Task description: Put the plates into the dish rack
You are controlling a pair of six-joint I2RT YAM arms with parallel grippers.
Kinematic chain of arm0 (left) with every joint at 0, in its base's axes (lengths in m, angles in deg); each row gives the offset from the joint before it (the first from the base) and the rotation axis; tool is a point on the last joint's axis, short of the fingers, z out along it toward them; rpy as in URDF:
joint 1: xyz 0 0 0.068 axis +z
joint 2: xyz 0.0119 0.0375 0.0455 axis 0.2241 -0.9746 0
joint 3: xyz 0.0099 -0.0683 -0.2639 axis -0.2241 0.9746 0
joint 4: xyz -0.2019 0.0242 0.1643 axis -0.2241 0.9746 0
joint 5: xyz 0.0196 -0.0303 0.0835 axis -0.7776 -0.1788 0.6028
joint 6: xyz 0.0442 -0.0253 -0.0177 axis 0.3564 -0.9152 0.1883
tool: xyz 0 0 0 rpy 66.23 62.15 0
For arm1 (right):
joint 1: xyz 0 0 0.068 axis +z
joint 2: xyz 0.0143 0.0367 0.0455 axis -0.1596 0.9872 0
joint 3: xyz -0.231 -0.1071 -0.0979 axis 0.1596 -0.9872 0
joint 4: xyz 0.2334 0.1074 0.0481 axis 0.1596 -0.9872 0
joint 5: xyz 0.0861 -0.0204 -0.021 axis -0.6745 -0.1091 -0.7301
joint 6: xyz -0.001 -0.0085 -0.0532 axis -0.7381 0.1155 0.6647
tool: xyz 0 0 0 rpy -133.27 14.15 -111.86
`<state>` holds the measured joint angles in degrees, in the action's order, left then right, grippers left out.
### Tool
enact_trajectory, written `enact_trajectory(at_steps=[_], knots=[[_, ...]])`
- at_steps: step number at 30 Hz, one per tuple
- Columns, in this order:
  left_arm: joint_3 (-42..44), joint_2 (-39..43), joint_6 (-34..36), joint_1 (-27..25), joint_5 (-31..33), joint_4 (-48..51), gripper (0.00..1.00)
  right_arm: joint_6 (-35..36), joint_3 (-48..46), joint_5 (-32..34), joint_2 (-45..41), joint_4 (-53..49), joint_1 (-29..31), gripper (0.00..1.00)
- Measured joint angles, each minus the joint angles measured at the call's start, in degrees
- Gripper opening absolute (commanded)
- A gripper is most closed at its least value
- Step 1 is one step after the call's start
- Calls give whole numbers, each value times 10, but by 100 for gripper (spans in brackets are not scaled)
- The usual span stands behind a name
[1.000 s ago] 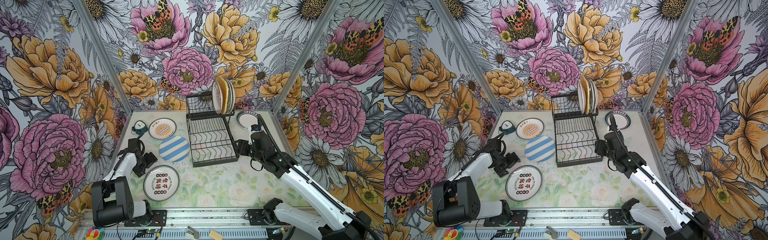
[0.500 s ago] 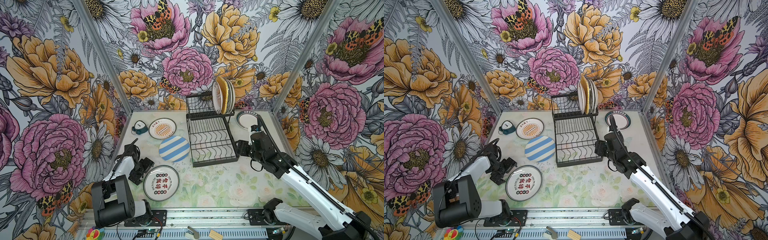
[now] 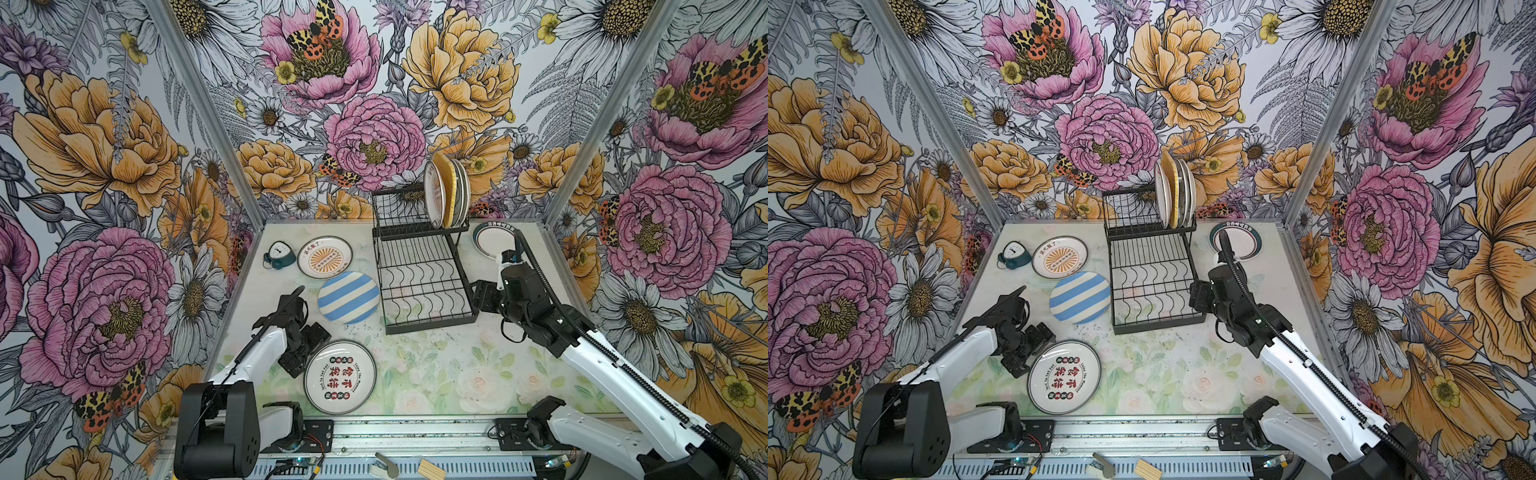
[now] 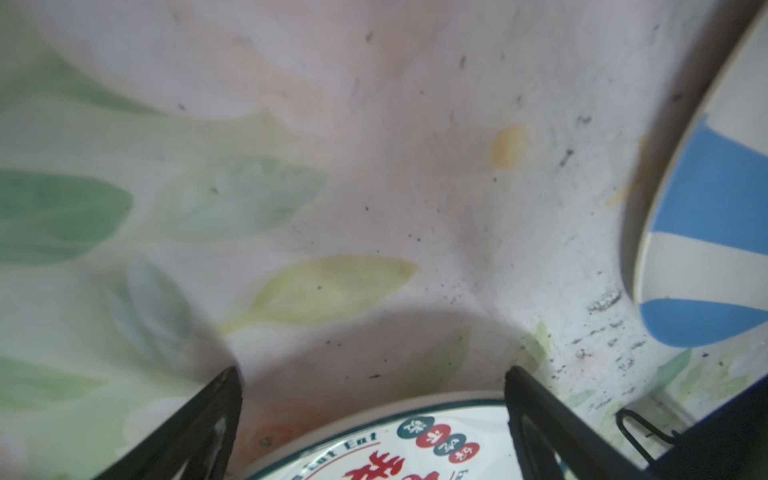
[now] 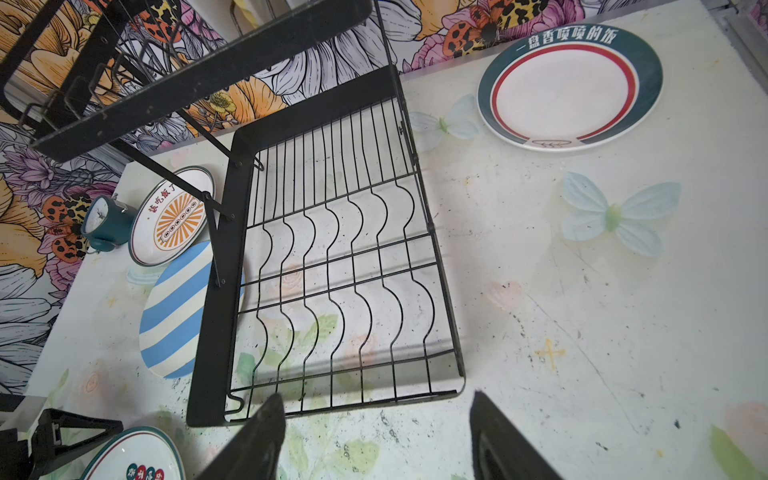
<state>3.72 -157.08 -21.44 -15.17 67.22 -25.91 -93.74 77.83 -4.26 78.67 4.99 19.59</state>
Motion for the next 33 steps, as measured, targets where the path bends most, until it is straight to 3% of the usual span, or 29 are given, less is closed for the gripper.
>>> enact_trajectory(at_steps=[6, 16, 24, 33], knots=[[2, 3, -59, -76, 0, -4, 99, 0, 0, -5, 1, 0, 0, 71], [-13, 21, -78, -141, 52, 33, 99, -5, 0, -23, 2, 0, 0, 71], [-22, 94, -98, -153, 112, 100, 99, -12, 0, -37, 13, 0, 2, 71], [23, 168, -170, -153, 111, 134, 99, -11, 3, -47, 41, 0, 6, 71]])
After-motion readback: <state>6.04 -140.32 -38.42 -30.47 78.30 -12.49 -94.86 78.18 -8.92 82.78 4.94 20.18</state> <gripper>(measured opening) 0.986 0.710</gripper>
